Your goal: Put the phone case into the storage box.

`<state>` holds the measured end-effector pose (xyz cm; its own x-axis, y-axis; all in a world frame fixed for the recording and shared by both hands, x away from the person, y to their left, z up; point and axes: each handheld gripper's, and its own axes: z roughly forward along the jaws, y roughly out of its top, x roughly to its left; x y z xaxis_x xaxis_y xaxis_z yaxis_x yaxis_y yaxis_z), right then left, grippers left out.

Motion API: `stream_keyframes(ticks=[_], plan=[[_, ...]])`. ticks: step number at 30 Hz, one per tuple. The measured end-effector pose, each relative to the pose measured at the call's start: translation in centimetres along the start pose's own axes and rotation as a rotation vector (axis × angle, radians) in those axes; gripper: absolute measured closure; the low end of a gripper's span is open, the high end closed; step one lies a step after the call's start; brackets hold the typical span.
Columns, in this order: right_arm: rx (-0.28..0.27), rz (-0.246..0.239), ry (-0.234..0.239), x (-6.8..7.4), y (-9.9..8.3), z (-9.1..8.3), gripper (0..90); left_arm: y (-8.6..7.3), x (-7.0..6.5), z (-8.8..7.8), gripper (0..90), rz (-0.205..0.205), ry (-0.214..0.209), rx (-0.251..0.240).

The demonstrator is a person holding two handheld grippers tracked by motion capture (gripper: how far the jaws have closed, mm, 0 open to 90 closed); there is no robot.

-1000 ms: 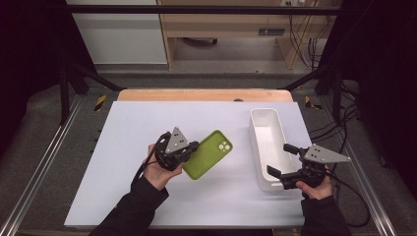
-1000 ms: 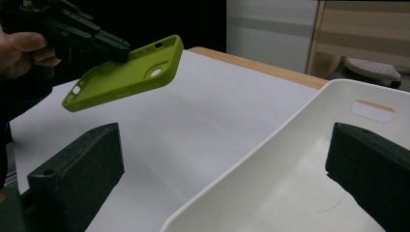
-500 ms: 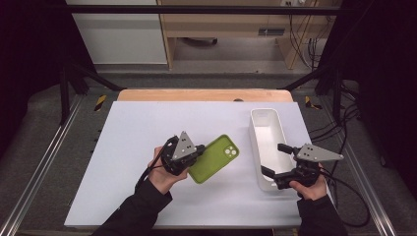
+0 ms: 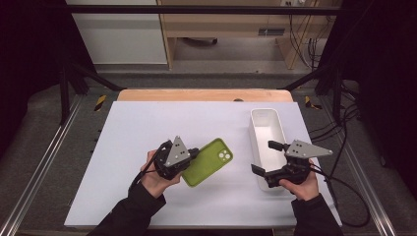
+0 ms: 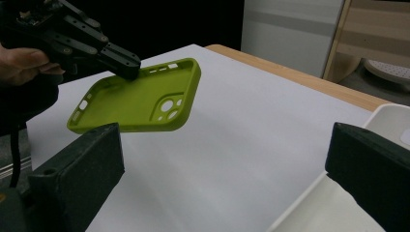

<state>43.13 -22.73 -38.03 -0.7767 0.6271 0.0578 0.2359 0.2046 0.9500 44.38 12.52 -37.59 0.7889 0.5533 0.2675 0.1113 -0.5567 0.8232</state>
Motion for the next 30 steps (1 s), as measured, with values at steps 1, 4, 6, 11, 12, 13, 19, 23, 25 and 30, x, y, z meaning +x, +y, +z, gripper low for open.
stream_keyframes(ticks=[1, 4, 6, 11, 12, 13, 19, 23, 25, 30], plan=[[0.001, -0.002, 0.003, 0.1, 0.1, 0.2, 0.7, -0.1, 0.0, -0.1, 88.1, -0.001, 0.001, 0.0], [0.014, -0.007, 0.015, 0.3, 0.3, 0.9, 0.7, -0.2, 0.0, -0.3, 88.1, 0.01, 0.009, -0.01], [0.021, -0.007, 0.017, 0.5, 0.5, 1.3, 0.9, -0.3, -0.1, -0.3, 88.1, 0.018, 0.013, -0.011], [0.031, -0.006, 0.029, 0.9, 0.9, 2.2, 1.2, -0.5, -0.2, -0.2, 88.1, 0.031, 0.017, -0.008], [0.032, -0.008, 0.031, 1.0, 1.0, 2.3, 1.2, -0.5, -0.2, -0.2, 88.1, 0.033, 0.017, -0.008], [0.033, -0.01, 0.032, 1.0, 1.0, 2.5, 1.3, -0.5, -0.3, -0.2, 88.1, 0.035, 0.017, -0.007], [0.038, -0.01, 0.039, 1.4, 1.4, 3.2, 1.4, -0.5, -0.6, -0.1, 88.1, 0.054, 0.02, -0.006], [0.042, -0.008, 0.043, 1.5, 1.6, 3.7, 1.6, -0.5, -0.9, 0.0, 88.2, 0.065, 0.019, -0.004], [0.05, -0.01, 0.042, 1.6, 1.7, 3.9, 1.6, -0.5, -1.0, 0.0, 88.2, 0.071, 0.019, -0.005], [0.064, -0.002, 0.048, 1.7, 1.8, 4.6, 1.9, -0.4, -1.3, 0.1, 88.2, 0.085, 0.02, -0.007]])
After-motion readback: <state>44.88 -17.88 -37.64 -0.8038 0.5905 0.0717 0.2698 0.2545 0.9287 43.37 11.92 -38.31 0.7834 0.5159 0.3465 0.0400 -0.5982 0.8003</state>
